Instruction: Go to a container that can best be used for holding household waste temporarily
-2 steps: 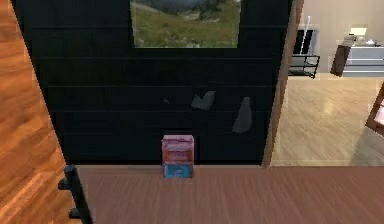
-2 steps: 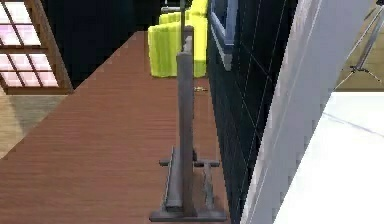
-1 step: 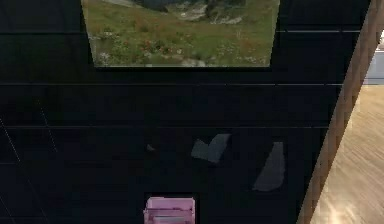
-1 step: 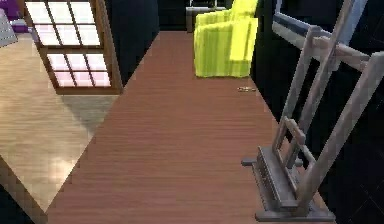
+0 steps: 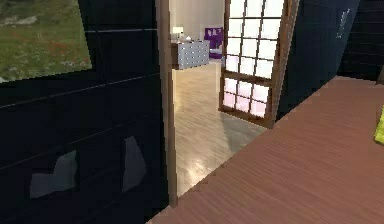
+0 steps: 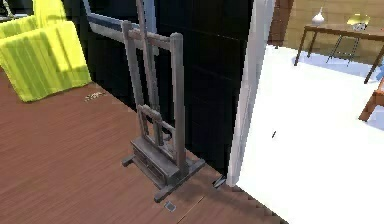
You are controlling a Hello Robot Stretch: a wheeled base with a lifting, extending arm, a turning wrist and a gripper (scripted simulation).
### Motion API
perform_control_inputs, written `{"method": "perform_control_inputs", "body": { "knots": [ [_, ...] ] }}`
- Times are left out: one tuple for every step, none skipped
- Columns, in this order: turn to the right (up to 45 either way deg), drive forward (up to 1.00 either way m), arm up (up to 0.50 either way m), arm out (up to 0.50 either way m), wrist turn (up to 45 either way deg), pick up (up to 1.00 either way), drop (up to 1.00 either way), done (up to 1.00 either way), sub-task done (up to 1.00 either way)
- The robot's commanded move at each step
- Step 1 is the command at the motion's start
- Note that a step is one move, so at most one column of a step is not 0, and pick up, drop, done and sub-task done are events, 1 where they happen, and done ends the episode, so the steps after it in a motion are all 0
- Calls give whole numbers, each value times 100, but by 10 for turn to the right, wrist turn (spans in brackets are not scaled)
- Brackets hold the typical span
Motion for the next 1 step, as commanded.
{"method": "perform_control_inputs", "body": {
  "knots": [
    [180,0,0,0,0,0,0,0,0]
  ]
}}
